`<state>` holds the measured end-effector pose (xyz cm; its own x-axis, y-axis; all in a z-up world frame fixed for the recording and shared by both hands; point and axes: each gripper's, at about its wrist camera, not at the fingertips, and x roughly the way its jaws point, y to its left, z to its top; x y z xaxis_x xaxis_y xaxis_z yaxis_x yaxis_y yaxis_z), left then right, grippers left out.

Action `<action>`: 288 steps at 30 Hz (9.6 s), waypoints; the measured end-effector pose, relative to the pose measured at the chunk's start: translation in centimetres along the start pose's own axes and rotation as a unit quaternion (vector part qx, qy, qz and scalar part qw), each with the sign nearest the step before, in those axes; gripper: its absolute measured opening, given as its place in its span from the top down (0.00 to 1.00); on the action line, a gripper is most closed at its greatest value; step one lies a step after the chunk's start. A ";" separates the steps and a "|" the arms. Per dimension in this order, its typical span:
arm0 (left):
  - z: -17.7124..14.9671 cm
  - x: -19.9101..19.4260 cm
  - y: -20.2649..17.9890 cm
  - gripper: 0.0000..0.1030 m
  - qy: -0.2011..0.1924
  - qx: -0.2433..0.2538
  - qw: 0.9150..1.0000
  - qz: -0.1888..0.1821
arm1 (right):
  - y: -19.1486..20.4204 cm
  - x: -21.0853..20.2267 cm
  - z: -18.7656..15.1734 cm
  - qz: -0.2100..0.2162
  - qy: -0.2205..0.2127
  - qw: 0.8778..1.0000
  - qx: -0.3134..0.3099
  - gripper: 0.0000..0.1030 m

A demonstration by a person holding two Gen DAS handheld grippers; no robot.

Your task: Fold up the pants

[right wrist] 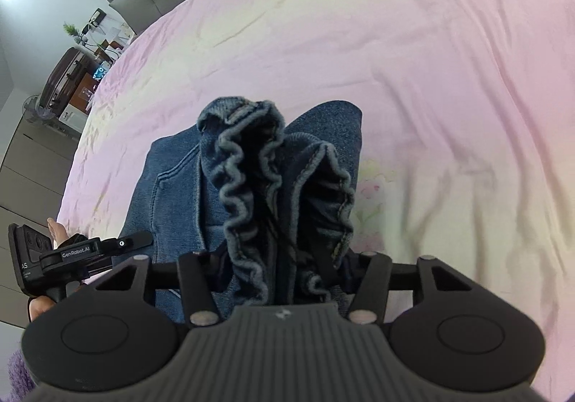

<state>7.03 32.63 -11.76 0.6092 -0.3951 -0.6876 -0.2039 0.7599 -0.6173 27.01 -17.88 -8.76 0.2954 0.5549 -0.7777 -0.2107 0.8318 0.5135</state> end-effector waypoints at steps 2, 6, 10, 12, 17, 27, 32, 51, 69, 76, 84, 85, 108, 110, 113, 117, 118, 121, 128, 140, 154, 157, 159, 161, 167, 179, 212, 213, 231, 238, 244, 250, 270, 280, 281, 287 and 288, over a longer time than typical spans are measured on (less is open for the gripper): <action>-0.2 -1.5 0.1 0.68 -0.013 -0.003 1.000 -0.007 | 1.4 -0.8 -0.2 0.003 -0.005 1.000 -0.009 0.51; -0.4 -4.6 0.6 0.68 -0.039 -0.002 0.999 -0.008 | 4.7 -1.7 -0.4 0.019 -0.015 0.999 -0.026 0.51; -0.4 -7.3 2.1 0.68 -0.070 -0.012 0.997 0.000 | 8.8 -0.9 -0.3 0.039 -0.019 0.998 -0.044 0.51; -0.2 -8.4 3.1 0.68 -0.084 -0.014 0.996 0.009 | 10.8 0.2 -0.2 0.052 -0.016 0.997 -0.051 0.51; 0.5 -10.9 5.7 0.68 -0.111 -0.013 0.993 0.042 | 15.5 4.2 0.3 0.081 -0.003 0.995 -0.059 0.51; 4.8 -11.2 9.6 0.68 -0.124 -0.017 0.988 0.093 | 21.5 14.6 2.3 0.124 0.032 0.990 -0.050 0.51; 6.6 -8.8 10.6 0.68 -0.106 -0.013 0.986 0.125 | 22.0 20.1 3.7 0.127 0.056 0.990 -0.038 0.51; 5.4 -3.4 11.9 0.60 -0.073 0.003 0.981 0.179 | 21.6 29.5 5.0 0.061 0.091 0.993 -0.049 0.40; -1.6 -5.6 -0.4 0.70 -0.071 0.150 0.951 0.262 | 28.6 17.0 -2.2 0.004 -0.052 0.947 -0.317 0.59; -2.7 -3.7 2.2 0.80 -0.019 0.164 0.936 0.312 | 27.4 20.5 -5.6 -0.038 -0.032 0.938 -0.343 0.69; -1.9 -5.0 3.2 0.73 -0.014 0.165 0.940 0.299 | 27.1 22.6 -5.2 -0.048 -0.018 0.948 -0.316 0.70; -2.2 -5.6 3.0 0.66 -0.010 0.184 0.936 0.300 | 26.9 22.6 -5.1 -0.046 -0.015 0.949 -0.310 0.70; -2.4 -6.2 2.4 0.70 -0.036 0.189 0.930 0.314 | 26.5 23.0 -4.9 -0.023 -0.012 0.959 -0.282 0.68; -2.6 -5.7 3.1 0.60 -0.036 0.146 0.937 0.316 | 26.6 23.0 -4.9 -0.024 -0.012 0.959 -0.282 0.68; -2.3 -5.9 5.1 0.44 -0.044 0.064 0.952 0.297 | 26.6 23.0 -4.8 -0.025 -0.011 0.958 -0.285 0.68; -2.1 -5.9 6.2 0.50 -0.013 0.059 0.956 0.289 | 26.6 23.0 -4.6 -0.022 -0.006 0.958 -0.285 0.68; -2.1 -5.6 5.3 0.51 0.002 0.100 0.947 0.305 | 26.6 23.0 -4.6 -0.022 -0.005 0.958 -0.288 0.68; -2.4 -4.3 2.8 0.60 0.054 0.206 0.912 0.350 | 26.7 23.1 -4.6 -0.024 -0.003 0.955 -0.297 0.68; -7.8 -0.6 0.6 0.71 0.141 0.493 0.744 0.427 | 26.8 23.2 -4.6 -0.023 0.000 0.949 -0.314 0.68; -7.7 -1.3 2.2 0.73 0.202 0.529 0.733 0.377 | 26.9 23.7 -4.2 -0.028 0.009 0.944 -0.328 0.68; -9.0 -6.6 -1.9 0.74 0.200 0.505 0.747 0.384 | 27.1 23.5 -3.8 -0.029 0.015 0.948 -0.316 0.68; -9.6 -7.6 -4.2 0.74 0.174 0.490 0.790 0.326 | 27.2 23.4 -3.9 -0.030 0.014 0.947 -0.318 0.67; -10.5 -6.9 -5.0 0.76 0.163 0.499 0.794 0.306 | 27.2 23.3 -3.8 -0.031 0.014 0.948 -0.317 0.68; -11.5 -5.1 -5.2 0.76 0.153 0.518 0.786 0.300 | 27.3 23.1 -3.8 -0.033 0.014 0.948 -0.316 0.67; -11.3 -0.2 -3.5 0.75 0.136 0.528 0.775 0.319 | 27.5 22.8 -3.8 -0.035 0.015 0.947 -0.318 0.68; -9.9 -1.3 0.6 0.89 0.183 0.423 0.791 0.401 | 27.2 22.5 -3.8 -0.026 0.020 0.944 -0.328 0.68; -20.0 -13.0 -23.0 0.08 -0.236 0.237 0.895 0.296 | 26.4 -6.5 -19.8 -0.007 -0.276 0.925 -0.260 0.20; -20.0 -12.7 -22.8 0.08 -0.232 0.232 0.898 0.292 | 26.1 -6.3 -20.1 -0.010 -0.276 0.924 -0.264 0.20; -21.2 -8.1 -20.1 0.08 -0.172 0.196 0.918 0.298 | 23.5 0.5 -20.0 -0.056 -0.204 0.948 -0.238 0.20; -21.0 -7.8 -20.3 0.08 -0.166 0.199 0.919 0.296 | 23.4 0.8 -19.9 -0.056 -0.201 0.949 -0.236 0.20; -20.9 -7.8 -20.5 0.08 -0.164 0.202 0.918 0.300 | 23.3 0.8 -19.8 -0.055 -0.200 0.949 -0.236 0.20; -20.9 -7.8 -20.7 0.08 -0.166 0.201 0.918 0.299 | 23.3 0.6 -19.9 -0.055 -0.203 0.948 -0.239 0.20; -21.0 -8.1 -20.9 0.08 -0.168 0.202 0.917 0.300 | 23.3 0.6 -20.3 -0.054 -0.202 0.947 -0.243 0.20; -21.2 -8.2 -21.2 0.08 -0.170 0.206 0.915 0.302 | 23.3 0.6 -20.3 -0.053 -0.205 0.946 -0.244 0.20; -21.2 -8.2 -21.2 0.08 -0.171 0.206 0.915 0.302 | 23.3 0.6 -20.3 -0.052 -0.205 0.946 -0.245 0.20; -21.2 -8.2 -21.3 0.08 -0.171 0.207 0.915 0.302 | 23.3 0.6 -20.4 -0.052 -0.205 0.946 -0.245 0.20; -21.2 -8.2 -21.3 0.08 -0.172 0.206 0.915 0.303 | 23.3 0.5 -20.4 -0.051 -0.205 0.946 -0.245 0.20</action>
<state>-9.92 8.77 -1.10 0.6999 0.2938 -0.6511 -0.3197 0.9439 0.0822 3.22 1.56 -4.62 0.6534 0.5132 -0.5565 -0.5386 0.8318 0.1346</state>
